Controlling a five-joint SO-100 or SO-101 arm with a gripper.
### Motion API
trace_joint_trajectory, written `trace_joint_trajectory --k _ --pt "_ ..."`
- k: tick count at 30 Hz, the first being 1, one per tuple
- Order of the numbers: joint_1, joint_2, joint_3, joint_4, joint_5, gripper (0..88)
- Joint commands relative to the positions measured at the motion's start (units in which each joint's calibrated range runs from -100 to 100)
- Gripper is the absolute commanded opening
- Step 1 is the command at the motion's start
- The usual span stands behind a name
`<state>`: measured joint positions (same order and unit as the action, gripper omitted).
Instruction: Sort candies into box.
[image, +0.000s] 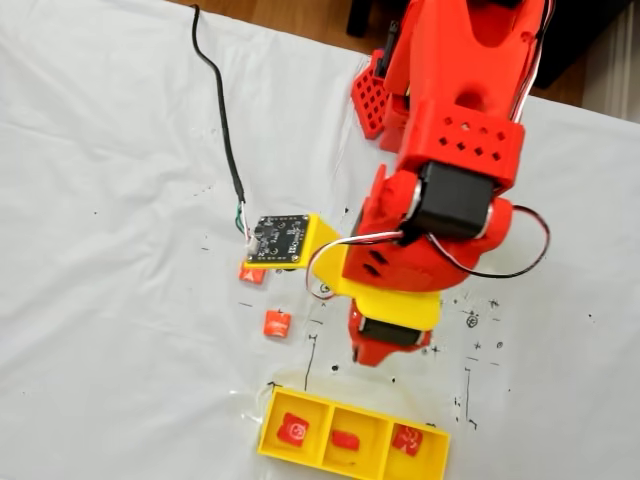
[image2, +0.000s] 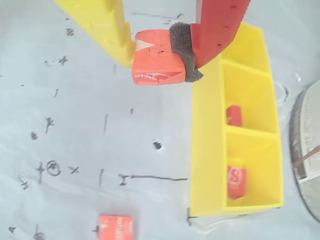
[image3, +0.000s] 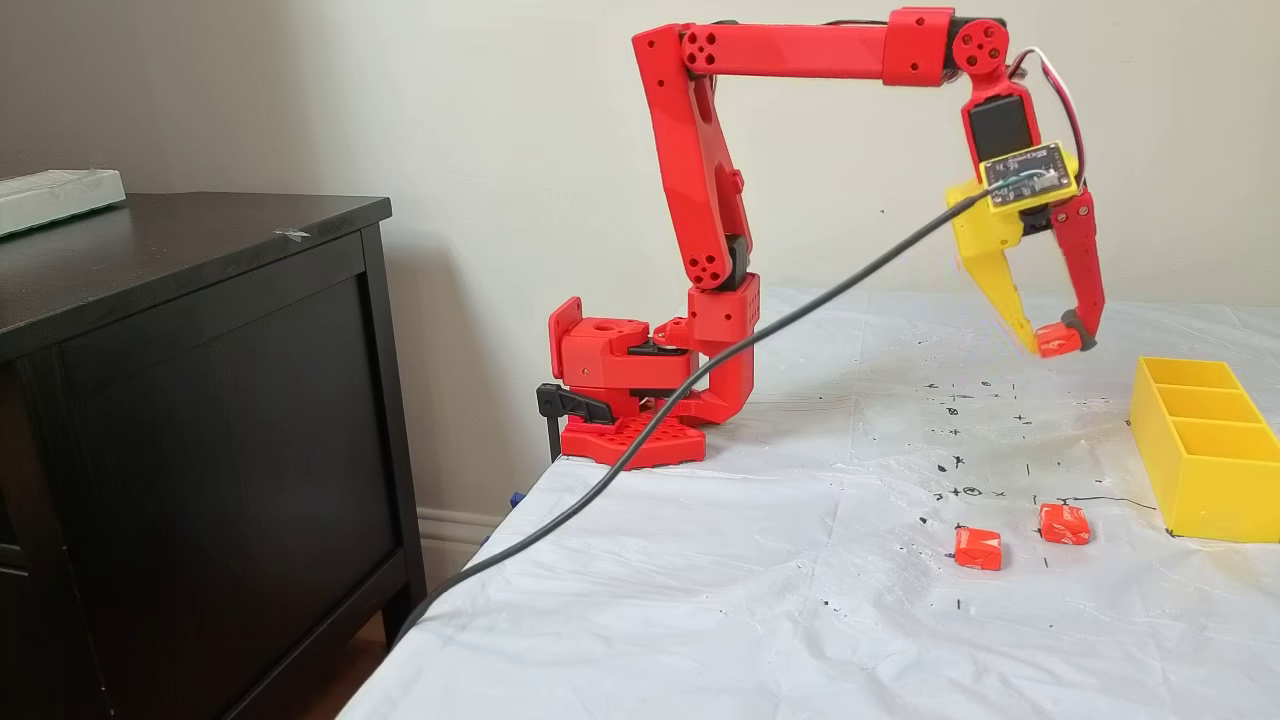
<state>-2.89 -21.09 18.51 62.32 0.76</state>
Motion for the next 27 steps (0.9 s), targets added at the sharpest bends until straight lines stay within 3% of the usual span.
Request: trace_joint_trajectory --k 1,10,27 --pt "-4.5 -5.5 -5.2 -6.1 -2.0 0.2" --pt "-9.5 -0.4 1.2 -24.5 -3.0 0.2" --pt "-11.6 11.8 -4.8 -31.7 -3.3 0.1"
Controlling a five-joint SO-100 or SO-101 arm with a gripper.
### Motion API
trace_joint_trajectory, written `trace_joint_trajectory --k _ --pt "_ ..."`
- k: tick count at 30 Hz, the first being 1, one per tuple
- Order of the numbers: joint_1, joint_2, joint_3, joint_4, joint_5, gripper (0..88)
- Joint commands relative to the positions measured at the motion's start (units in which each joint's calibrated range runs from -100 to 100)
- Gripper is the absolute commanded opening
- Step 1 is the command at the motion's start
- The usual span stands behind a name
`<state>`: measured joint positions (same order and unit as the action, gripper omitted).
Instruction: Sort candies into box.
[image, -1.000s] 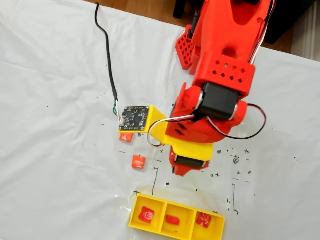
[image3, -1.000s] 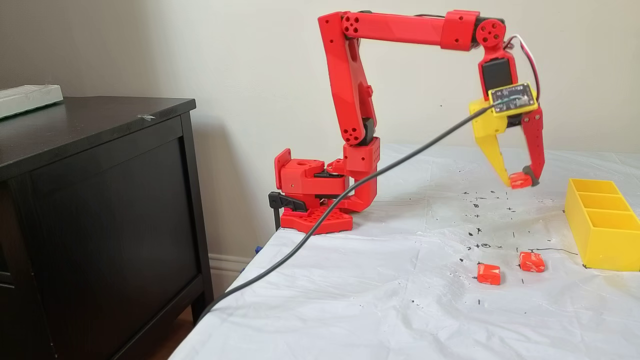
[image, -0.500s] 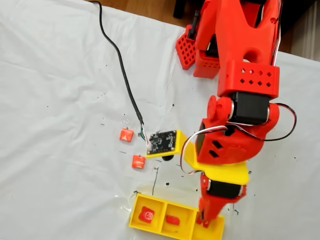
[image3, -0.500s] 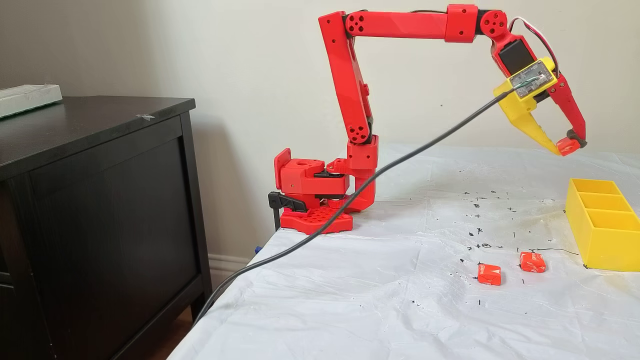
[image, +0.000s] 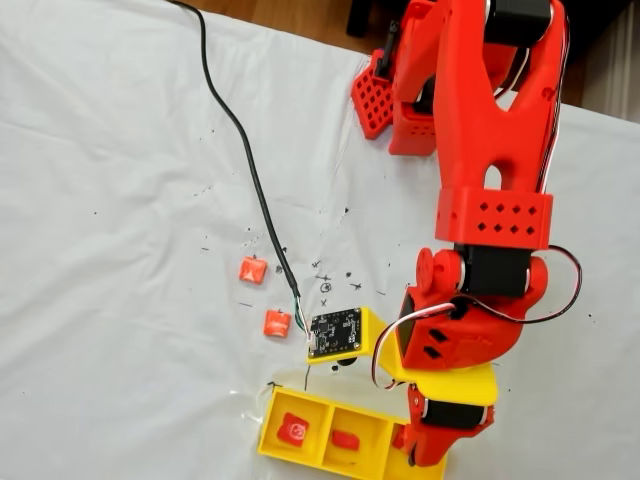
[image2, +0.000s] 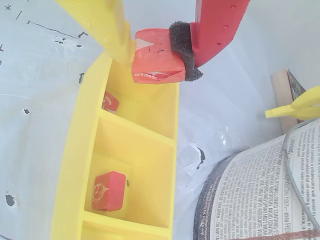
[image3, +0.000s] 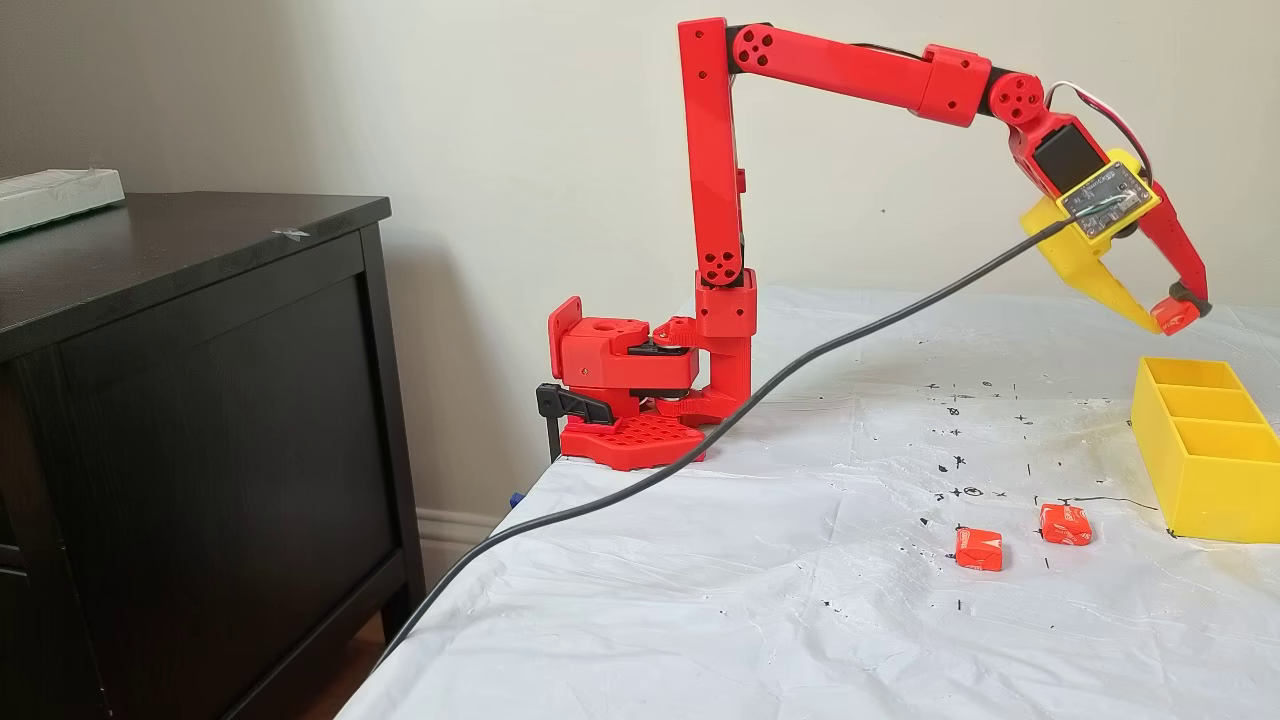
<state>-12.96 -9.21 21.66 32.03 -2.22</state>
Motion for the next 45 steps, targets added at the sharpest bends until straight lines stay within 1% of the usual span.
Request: trace_joint_trajectory --k 1,12,15,18,19,22,23,28,34,38,40,45 --pt "-1.6 0.3 -8.1 -1.6 -0.3 0.1" --pt "-2.0 1.8 -9.1 -1.6 -0.3 0.3" --pt "-1.7 2.8 -9.2 -2.3 0.2 3.3" --pt "-1.5 3.2 -9.4 -2.4 0.8 18.4" --pt "-1.5 3.2 -9.4 -2.4 1.2 22.2" --pt "-1.5 3.4 -9.3 -2.3 2.0 40.4" --pt "-1.6 3.4 -9.2 -2.1 2.0 41.7" --pt "-1.7 2.5 -8.6 -1.9 2.2 40.0" --pt "-1.6 1.3 -8.5 -1.1 2.0 33.0" --pt "-1.1 0.0 -8.4 -0.4 1.2 14.7" --pt "-0.7 -0.8 -8.8 0.6 0.7 2.3" --pt "0.4 -3.2 -9.9 5.5 0.6 0.6"
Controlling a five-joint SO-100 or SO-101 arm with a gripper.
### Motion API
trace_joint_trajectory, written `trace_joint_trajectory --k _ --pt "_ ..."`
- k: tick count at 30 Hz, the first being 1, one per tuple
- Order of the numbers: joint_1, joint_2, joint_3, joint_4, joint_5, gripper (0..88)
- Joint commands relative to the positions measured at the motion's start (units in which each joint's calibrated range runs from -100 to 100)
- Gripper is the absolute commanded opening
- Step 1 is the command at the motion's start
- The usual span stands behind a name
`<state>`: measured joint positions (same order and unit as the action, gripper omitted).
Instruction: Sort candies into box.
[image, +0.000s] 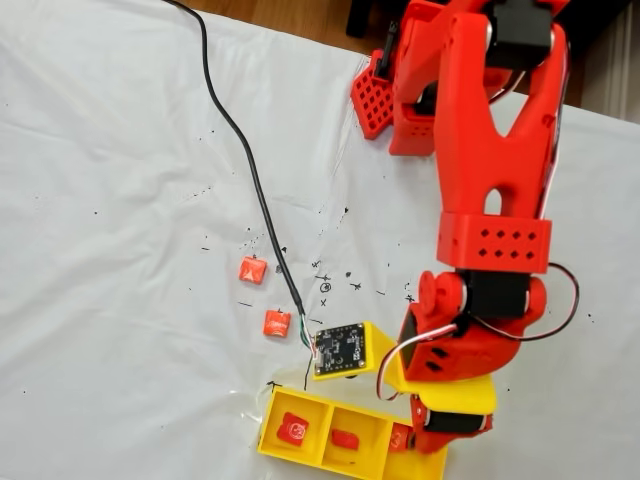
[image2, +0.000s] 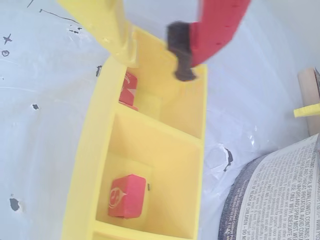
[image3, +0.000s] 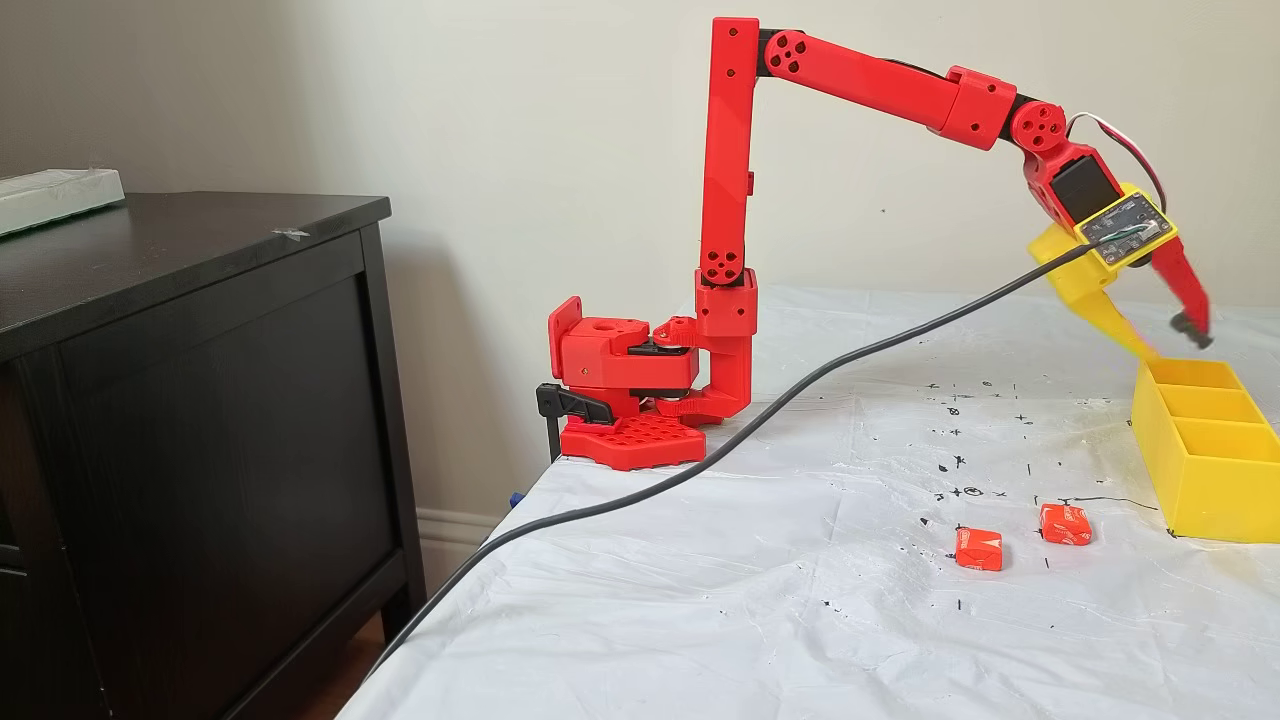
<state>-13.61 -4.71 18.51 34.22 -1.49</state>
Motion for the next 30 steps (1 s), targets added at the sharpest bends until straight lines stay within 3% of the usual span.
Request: trace_joint_trajectory --k 1,8,13,30 --pt "1.2 -8.3 -6.9 5.0 0.0 0.4" --pt "3.7 -12.4 -7.3 16.2 1.7 0.2" --pt "10.6 -11.6 -9.0 23.4 4.9 0.2" --pt "27.7 -9.0 -7.1 27.1 14.7 0.2"
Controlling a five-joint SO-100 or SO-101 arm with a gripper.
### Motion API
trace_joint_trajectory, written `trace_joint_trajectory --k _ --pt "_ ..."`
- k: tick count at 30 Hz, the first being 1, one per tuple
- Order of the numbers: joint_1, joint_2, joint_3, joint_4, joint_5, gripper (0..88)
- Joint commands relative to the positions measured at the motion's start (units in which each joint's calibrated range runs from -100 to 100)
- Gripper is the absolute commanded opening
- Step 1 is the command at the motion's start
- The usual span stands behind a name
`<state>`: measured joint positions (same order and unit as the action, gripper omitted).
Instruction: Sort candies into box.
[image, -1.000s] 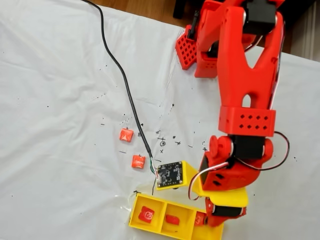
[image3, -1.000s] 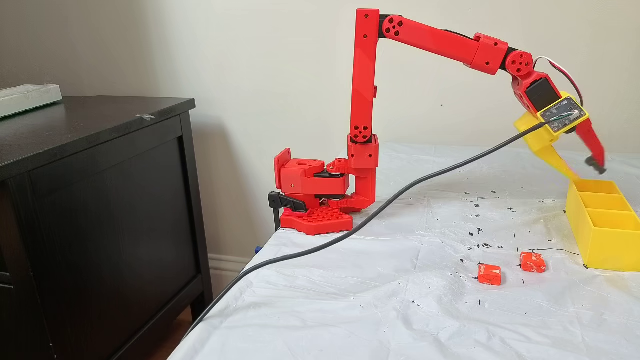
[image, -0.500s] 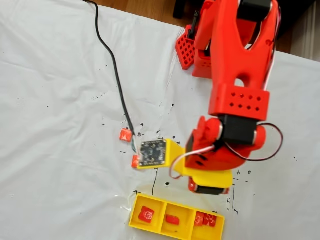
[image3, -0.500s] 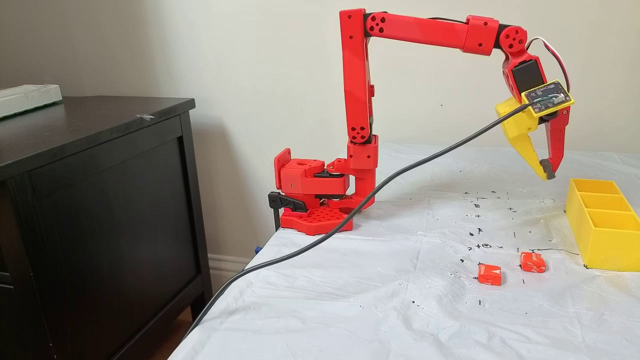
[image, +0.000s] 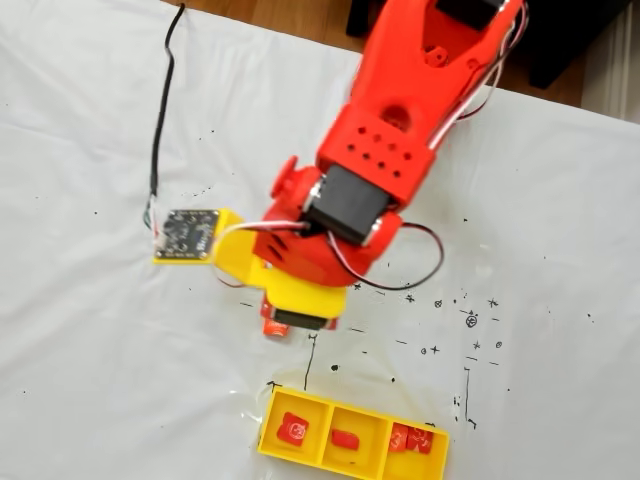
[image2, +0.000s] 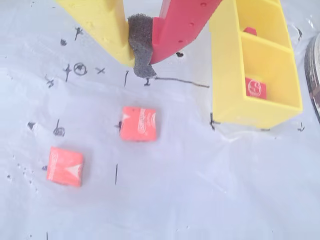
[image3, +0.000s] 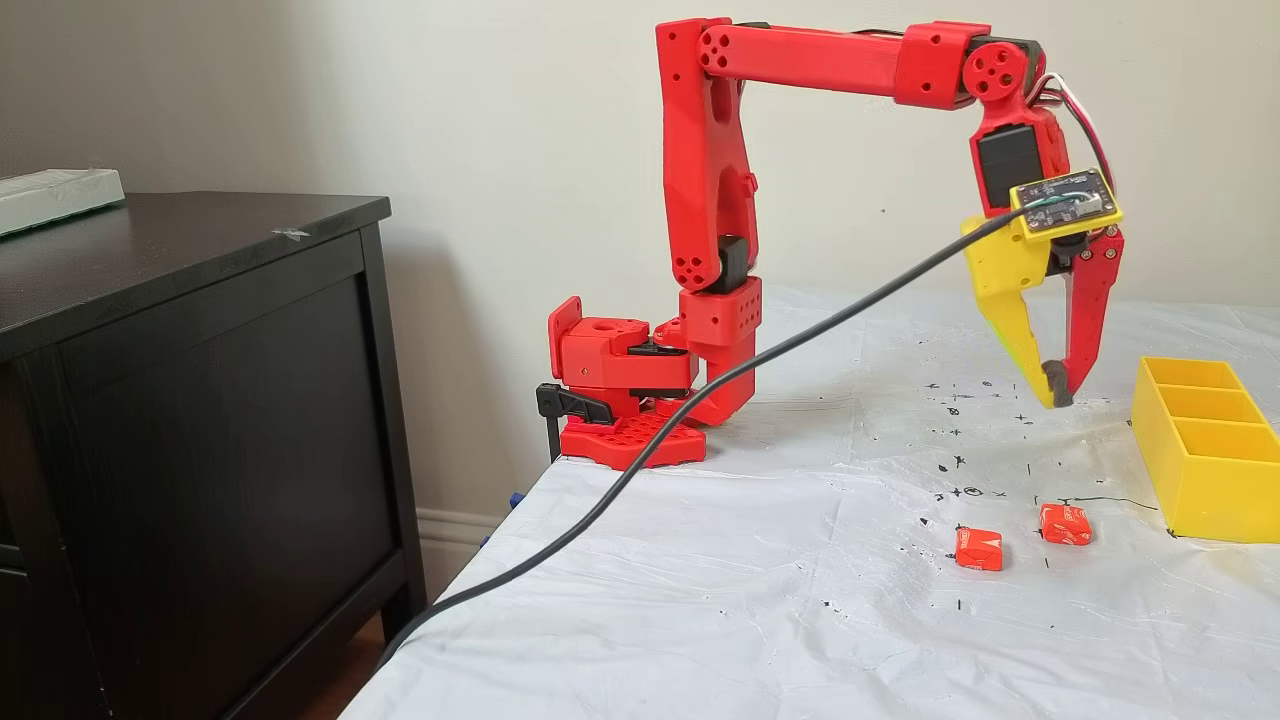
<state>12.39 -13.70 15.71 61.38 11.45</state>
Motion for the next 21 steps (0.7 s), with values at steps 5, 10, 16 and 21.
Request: trace_joint_trajectory --k 5,10,16,21 --pt "3.3 3.6 -5.9 1.6 3.6 4.8" --pt "4.3 5.9 -5.7 2.9 4.6 19.1" --pt "4.4 6.9 -5.3 2.8 5.2 29.9" --pt "4.5 9.1 -7.0 2.8 5.4 28.8"
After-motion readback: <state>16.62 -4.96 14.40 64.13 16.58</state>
